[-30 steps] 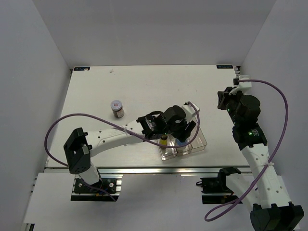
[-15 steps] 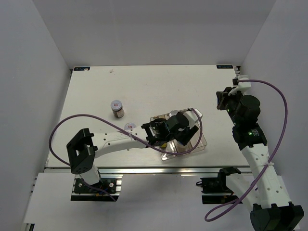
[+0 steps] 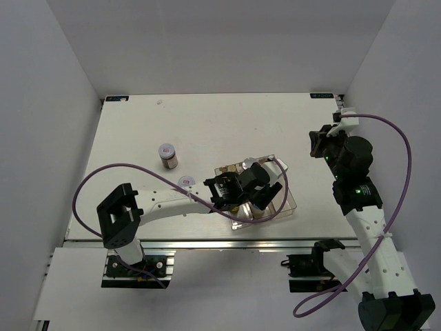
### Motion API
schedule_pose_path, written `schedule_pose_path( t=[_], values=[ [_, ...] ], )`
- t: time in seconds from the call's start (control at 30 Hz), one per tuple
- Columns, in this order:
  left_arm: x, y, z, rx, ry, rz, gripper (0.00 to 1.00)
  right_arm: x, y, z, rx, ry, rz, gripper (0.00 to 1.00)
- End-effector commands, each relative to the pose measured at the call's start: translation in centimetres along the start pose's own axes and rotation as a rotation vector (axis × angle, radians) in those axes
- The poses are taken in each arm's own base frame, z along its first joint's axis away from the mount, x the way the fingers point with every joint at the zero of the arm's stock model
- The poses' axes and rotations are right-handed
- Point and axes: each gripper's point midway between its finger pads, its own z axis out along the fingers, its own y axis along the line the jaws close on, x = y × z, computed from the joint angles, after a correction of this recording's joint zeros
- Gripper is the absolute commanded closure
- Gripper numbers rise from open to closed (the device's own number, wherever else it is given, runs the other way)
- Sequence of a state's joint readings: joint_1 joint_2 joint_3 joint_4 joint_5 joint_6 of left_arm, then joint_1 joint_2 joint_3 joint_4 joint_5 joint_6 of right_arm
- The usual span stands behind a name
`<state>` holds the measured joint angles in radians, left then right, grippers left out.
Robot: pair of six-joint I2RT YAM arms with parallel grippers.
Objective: Organize the condiment bottles
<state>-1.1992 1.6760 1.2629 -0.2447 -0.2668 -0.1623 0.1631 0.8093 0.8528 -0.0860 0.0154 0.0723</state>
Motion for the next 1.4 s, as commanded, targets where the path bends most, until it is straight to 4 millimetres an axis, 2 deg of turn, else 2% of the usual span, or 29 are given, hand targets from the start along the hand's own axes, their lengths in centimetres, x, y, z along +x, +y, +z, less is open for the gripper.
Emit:
schedule_pose_path(
  t=[0.0,0.13,0.27,0.5,0.53,0.6,0.63,0.67,0.7,0.73,0.77,0.8,0.83,0.87,0.9,0.93,0.97,1.0,1.03,1.07,1.1,1.13,1.17,1.2,1.23,1.3,1.33,1.37],
  values=[
    [-3.9,-0.3,-1.2,0.013,-0.116,-0.042,0.29,-0.6,0.5,0.2,-0.032,-0.031,0.007,1.0],
    [-5.2,-0.7,-2.3,0.036,-0.132,-0.049,0.28,-0.5,0.9,0.2,-0.055,-0.025,0.001,1.0],
    [-7.1,-0.5,-3.7,0.041,-0.165,-0.05,0.21,-0.3,1.4,0.1,-0.082,-0.015,-0.002,1.0],
    [-7.4,0.0,-4.9,0.026,-0.165,-0.048,0.21,-0.2,1.7,0.0,-0.106,-0.012,-0.011,1.0],
    [-7.8,0.3,-5.4,0.019,-0.18,-0.052,0.22,-0.3,2.0,0.0,-0.122,-0.013,-0.022,1.0],
    [-9.8,2.0,-7.9,-0.046,-0.252,-0.079,0.25,-0.3,3.4,-0.5,-0.214,-0.022,-0.072,0.98],
    [-10.4,2.9,-9.0,-0.081,-0.277,-0.091,0.34,-0.5,3.9,-0.7,-0.249,-0.037,-0.112,0.94],
    [-11.9,4.2,-11.8,-0.113,-0.34,-0.119,0.44,-0.5,4.5,-1.0,-0.293,-0.045,-0.136,0.8],
    [-12.1,6.3,-13.3,-0.209,-0.368,-0.138,0.57,-0.4,6.0,-1.6,-0.393,-0.055,-0.183,0.72],
    [-13.1,7.8,-16.3,-0.251,-0.429,-0.172,0.84,-0.1,6.9,-1.8,-0.456,-0.052,-0.21,0.53],
    [-13.1,9.1,-17.8,-0.299,-0.45,-0.191,0.94,0.3,7.9,-2.1,-0.523,-0.042,-0.232,0.44],
    [-12.0,10.7,-18.7,-0.355,-0.439,-0.201,1.0,0.2,9.9,-3.3,-0.67,-0.052,-0.262,0.37],
    [-11.5,12.1,-19.8,-0.401,-0.446,-0.223,1.0,0.8,10.8,-3.8,-0.755,-0.037,-0.301,0.3],
    [-11.3,13.6,-22.1,-0.419,-0.484,-0.266,1.0,1.8,11.9,-4.0,-0.86,-0.004,-0.307,0.17],
    [-9.4,15.7,-22.4,-0.478,-0.454,-0.28,1.0,0.8,13.6,-5.2,-0.986,-0.031,-0.327,0.11],
    [-8.5,16.7,-22.9,-0.503,-0.453,-0.296,1.0,0.7,14.2,-4.9,-1.018,-0.029,-0.355,0.11],
    [-7.7,19.0,-24.8,-0.557,-0.482,-0.346,0.87,2.4,15.6,-4.1,-1.024,0.062,-0.361,0.11],
    [-6.4,20.1,-25.3,-0.595,-0.472,-0.359,0.77,1.7,16.9,-3.7,-1.01,0.057,-0.422,0.11],
    [-4.5,21.0,-25.8,-0.63,-0.464,-0.374,0.64,3.2,20.7,-4.7,-1.096,0.069,-0.499,0.11],
    [-3.2,22.4,-26.1,-0.684,-0.455,-0.391,0.41,3.3,21.3,-3.3,-1.008,0.061,-0.555,0.11],
    [-2.2,22.9,-26.3,-0.708,-0.452,-0.396,0.34,3.9,22.8,-3.6,-1.013,0.06,-0.582,0.11],
    [-0.2,23.3,-25.7,-0.732,-0.419,-0.395,0.29,5.2,26.0,-4.5,-1.078,0.081,-0.608,0.11],
    [0.9,24.1,-25.7,-0.772,-0.405,-0.402,0.22,5.9,26.8,-3.9,-1.058,0.111,-0.623,0.11],
    [1.8,24.4,-25.4,-0.791,-0.386,-0.4,0.21,6.7,27.7,-3.9,-1.068,0.154,-0.632,0.11],
    [3.3,24.5,-24.6,-0.804,-0.349,-0.393,0.19,8.0,30.0,-3.6,-1.094,0.199,-0.646,0.11],
    [4.2,25.1,-24.5,-0.834,-0.329,-0.395,0.17,9.5,31.6,-3.0,-1.067,0.245,-0.676,0.11],
    [3.9,25.2,-24.7,-0.837,-0.334,-0.401,0.16,11.0,33.5,-3.3,-1.094,0.266,-0.696,0.11],
    [4.1,25.5,-25.2,-0.865,-0.333,-0.403,0.16,11.8,34.1,-3.0,-1.073,0.281,-0.695,0.11]
  ],
)
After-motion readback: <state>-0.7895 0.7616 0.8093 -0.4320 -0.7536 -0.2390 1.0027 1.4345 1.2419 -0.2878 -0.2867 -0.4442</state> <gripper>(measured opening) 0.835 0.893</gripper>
